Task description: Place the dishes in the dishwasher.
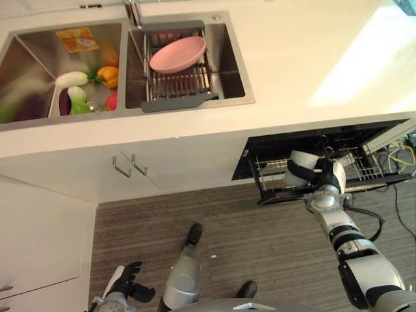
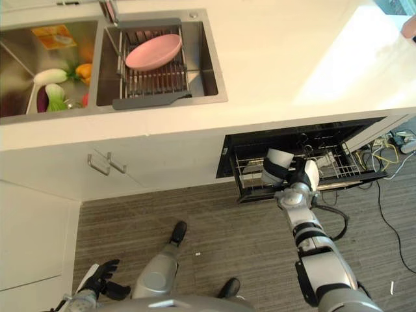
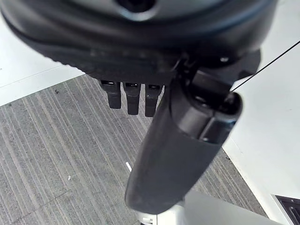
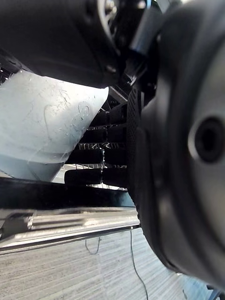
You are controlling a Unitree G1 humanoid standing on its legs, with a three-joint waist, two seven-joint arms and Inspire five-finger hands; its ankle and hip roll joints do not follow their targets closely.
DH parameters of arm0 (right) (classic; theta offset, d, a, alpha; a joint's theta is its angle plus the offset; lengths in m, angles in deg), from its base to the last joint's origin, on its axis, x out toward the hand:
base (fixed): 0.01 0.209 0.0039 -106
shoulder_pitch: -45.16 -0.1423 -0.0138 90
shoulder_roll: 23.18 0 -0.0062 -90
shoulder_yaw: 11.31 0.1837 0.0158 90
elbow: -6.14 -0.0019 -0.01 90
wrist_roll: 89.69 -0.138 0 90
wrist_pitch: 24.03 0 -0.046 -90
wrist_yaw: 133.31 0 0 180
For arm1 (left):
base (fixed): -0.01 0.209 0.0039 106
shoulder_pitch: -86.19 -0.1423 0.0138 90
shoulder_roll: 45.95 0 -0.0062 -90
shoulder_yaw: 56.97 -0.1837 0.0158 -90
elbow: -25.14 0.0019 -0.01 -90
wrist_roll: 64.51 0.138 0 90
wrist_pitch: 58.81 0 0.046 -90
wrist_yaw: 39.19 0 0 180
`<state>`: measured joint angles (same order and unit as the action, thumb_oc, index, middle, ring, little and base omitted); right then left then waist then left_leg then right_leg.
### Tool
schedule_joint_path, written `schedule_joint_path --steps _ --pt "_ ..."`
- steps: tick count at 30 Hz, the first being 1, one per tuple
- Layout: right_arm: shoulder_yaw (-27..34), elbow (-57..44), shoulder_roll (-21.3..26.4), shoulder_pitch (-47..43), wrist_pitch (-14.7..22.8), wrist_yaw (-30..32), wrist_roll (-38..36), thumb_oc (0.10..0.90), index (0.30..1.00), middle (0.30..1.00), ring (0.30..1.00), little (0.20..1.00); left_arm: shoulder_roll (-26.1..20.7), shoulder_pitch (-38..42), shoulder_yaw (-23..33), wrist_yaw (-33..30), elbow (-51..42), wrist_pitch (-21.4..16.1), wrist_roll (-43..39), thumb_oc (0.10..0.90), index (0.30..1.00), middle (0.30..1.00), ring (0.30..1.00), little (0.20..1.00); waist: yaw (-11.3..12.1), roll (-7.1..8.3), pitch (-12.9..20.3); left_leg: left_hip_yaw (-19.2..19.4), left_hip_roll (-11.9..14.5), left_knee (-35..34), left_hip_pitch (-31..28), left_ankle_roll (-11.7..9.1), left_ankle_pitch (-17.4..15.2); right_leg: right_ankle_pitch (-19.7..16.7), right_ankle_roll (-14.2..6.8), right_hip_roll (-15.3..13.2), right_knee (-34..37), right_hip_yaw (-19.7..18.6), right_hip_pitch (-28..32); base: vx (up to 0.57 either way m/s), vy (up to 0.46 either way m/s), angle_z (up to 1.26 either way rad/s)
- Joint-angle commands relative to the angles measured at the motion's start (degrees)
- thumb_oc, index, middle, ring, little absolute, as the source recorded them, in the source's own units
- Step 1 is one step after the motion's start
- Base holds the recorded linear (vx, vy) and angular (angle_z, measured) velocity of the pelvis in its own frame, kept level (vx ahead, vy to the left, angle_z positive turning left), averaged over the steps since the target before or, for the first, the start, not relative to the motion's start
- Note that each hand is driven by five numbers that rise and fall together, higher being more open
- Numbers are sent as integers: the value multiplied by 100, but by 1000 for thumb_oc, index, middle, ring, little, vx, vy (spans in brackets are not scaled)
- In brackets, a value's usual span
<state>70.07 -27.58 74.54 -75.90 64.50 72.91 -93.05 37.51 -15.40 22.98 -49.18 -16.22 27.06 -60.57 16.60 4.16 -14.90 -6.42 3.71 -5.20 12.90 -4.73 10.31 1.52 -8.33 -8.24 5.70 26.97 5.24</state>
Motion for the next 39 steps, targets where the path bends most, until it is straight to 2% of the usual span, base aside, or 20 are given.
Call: schedule_joint_path --steps 1,4,6,7,9,15,16,21,26,30,31,34,35,36,38,39 --pt "-623 245 847 -592 99 -116 295 400 300 300 300 300 -132 257 -218 -274 46 -241 -183 800 900 900 900 900 111 -2 105 93 -52 20 -89 -61 -389 -116 -108 -195 -102 -157 -284 -52 16 10" --pt "-958 603 921 -764 69 -364 478 400 300 300 300 300 -119 343 -280 -271 115 -256 -196 800 900 900 900 900 129 49 45 94 -41 20 -33 -72 -374 -134 -121 -199 -99 -143 -318 -33 10 7" --pt "-1534 946 945 -859 18 -749 1000 400 300 300 300 300 -126 456 -313 -247 220 -276 -192 800 900 900 900 900 158 146 -4 100 -51 20 21 -74 -370 -155 -143 -214 -100 -104 -337 -14 6 3" --pt "-1534 946 945 -859 18 -749 1000 400 300 300 300 300 -126 456 -313 -247 220 -276 -192 800 900 900 900 900 158 146 -4 100 -51 20 21 -74 -370 -155 -143 -214 -100 -104 -337 0 0 0" --pt "-1881 1174 854 -705 6 -1019 1460 400 300 300 300 300 -148 582 -307 -204 328 -277 -174 800 900 900 900 900 177 220 -11 96 -67 20 53 -70 -380 -178 -171 -244 -101 -58 -351 1 -4 2" --pt "-1972 1368 532 -15 -20 -1190 2014 400 300 300 300 300 -166 921 -191 -204 498 -248 -171 800 900 900 900 900 129 288 -51 134 -82 20 60 -53 -410 -221 -196 -295 -117 -72 -388 -5 0 2" --pt "-1922 1417 419 376 -26 -1220 2192 400 300 300 300 300 -189 1040 -136 -241 545 -240 -113 800 900 900 900 900 77 301 -62 158 -76 20 59 -46 -424 -225 -201 -312 -123 -84 -407 0 0 0" --pt "-1616 1660 176 1229 -114 -1206 2368 400 300 300 300 300 -207 1255 -55 -315 616 -203 -32 800 900 900 900 900 -84 302 -90 213 -89 20 61 -7 -452 -259 -225 -364 -159 -122 -478 -12 8 -3" --pt "-1351 1730 93 1736 -168 -1172 2311 400 300 300 300 300 -188 1282 -50 -347 585 -181 -3 800 900 900 900 900 -256 290 -116 296 -95 20 37 38 -490 -297 -250 -424 -197 -197 -553 -7 14 -7" --pt "-987 1389 128 1688 -97 -866 1896 400 300 300 300 300 -119 1271 -16 -446 567 -163 -90 800 900 900 900 900 -370 248 -154 389 -97 20 17 75 -510 -333 -270 -454 -233 -302 -628 -27 46 -16" --pt "-671 952 69 1617 -2 -568 1455 400 300 300 300 300 -64 1257 30 -520 499 -157 -207 800 900 900 900 900 -448 198 -183 439 -94 20 11 91 -517 -348 -274 -470 -256 -366 -688 -20 38 -8" --pt "-669 949 69 1619 -5 -568 1455 400 300 300 300 300 -64 1257 29 -520 499 -156 -207 800 900 900 900 900 -444 198 -184 442 -94 20 9 91 -518 -347 -274 -470 -258 -368 -689 -12 23 -17" --pt "-477 323 75 1463 132 -245 1209 400 300 300 300 300 -33 1243 22 -614 442 -187 -222 800 900 900 900 900 -492 128 -209 459 -98 20 4 100 -517 -354 -268 -487 -271 -405 -725 -15 32 -6" --pt "-477 323 75 1463 132 -245 1209 400 300 300 300 300 -33 1243 22 -614 442 -187 -222 800 900 900 900 900 -492 128 -209 459 -98 20 4 100 -517 -354 -268 -487 -271 -405 -725 -27 57 -20" --pt "-541 -800 146 958 335 56 1135 400 300 300 300 300 74 1238 -122 -712 359 -242 -260 800 900 900 900 900 -498 30 -221 466 -129 20 -7 98 -518 -348 -252 -506 -282 -420 -739 -16 46 -17" --pt "-541 -800 146 958 335 56 1135 400 300 300 300 300 74 1238 -122 -712 359 -242 -260 800 900 900 900 900 -498 30 -221 466 -129 20 -7 98 -518 -348 -252 -506 -282 -420 -739 -6 33 -6"
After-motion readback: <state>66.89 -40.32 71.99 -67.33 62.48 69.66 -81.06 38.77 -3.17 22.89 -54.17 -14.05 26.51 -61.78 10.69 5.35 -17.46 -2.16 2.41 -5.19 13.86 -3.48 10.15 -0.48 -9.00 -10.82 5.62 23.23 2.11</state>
